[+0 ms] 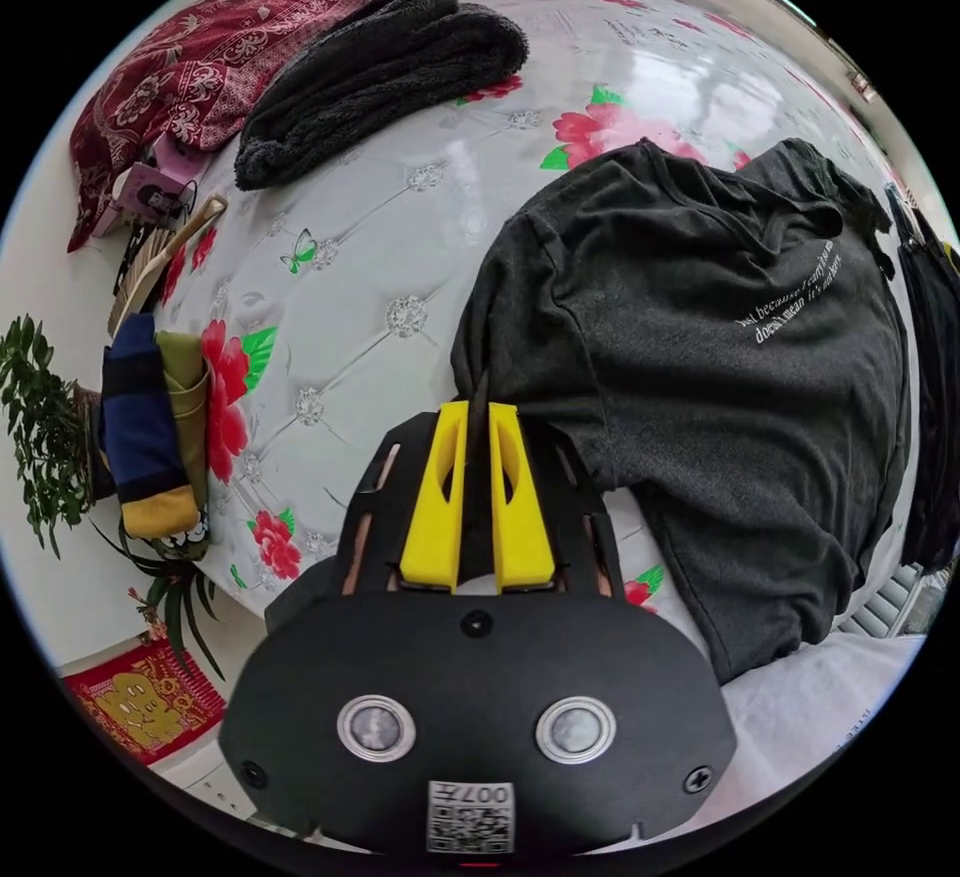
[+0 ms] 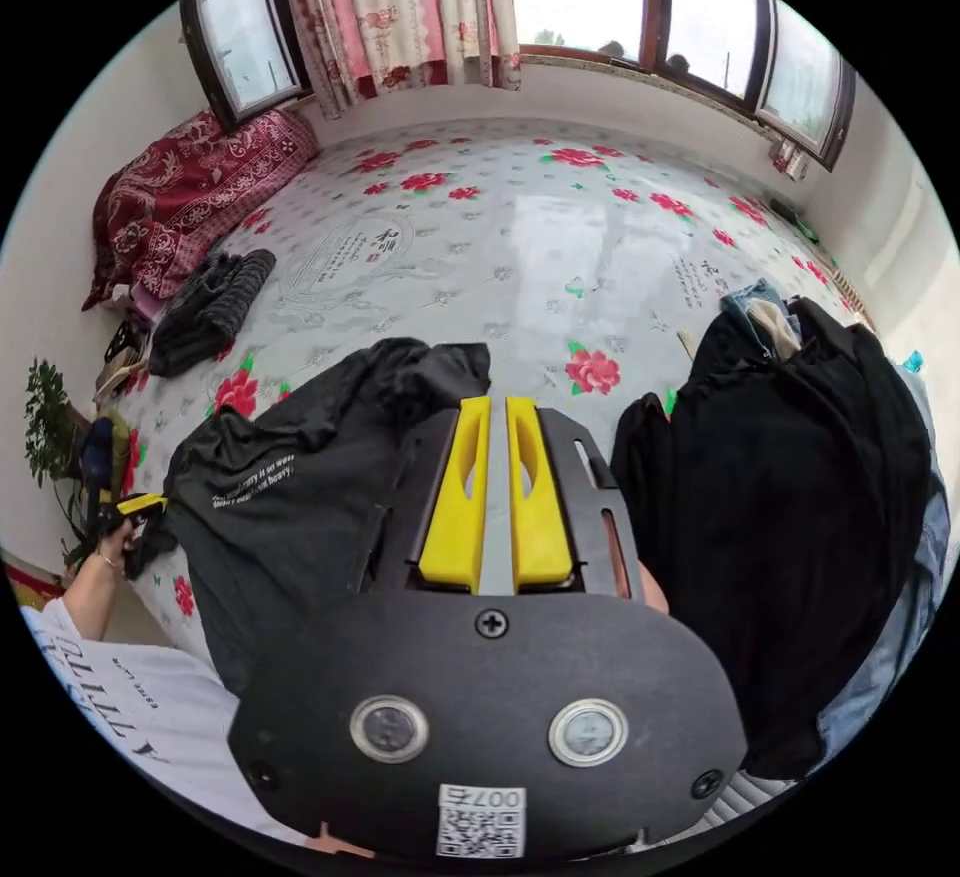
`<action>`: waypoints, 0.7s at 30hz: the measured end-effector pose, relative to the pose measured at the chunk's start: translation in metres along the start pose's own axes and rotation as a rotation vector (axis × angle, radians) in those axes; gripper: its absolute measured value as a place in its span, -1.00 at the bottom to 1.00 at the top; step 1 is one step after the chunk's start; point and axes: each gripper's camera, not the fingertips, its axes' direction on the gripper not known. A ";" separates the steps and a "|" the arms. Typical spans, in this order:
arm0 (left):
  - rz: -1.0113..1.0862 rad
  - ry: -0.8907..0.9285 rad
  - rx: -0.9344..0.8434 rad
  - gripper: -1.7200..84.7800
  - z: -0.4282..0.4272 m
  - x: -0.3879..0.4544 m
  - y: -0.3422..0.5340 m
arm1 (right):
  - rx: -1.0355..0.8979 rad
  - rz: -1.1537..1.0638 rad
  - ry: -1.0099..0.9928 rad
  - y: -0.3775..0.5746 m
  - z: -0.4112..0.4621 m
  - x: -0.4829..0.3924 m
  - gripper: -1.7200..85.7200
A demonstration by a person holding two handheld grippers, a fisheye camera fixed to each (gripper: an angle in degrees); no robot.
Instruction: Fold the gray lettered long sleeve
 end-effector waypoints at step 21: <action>0.196 0.318 0.069 -0.75 -0.050 0.082 0.232 | -0.257 -0.314 -0.214 0.292 -0.037 -0.031 -0.83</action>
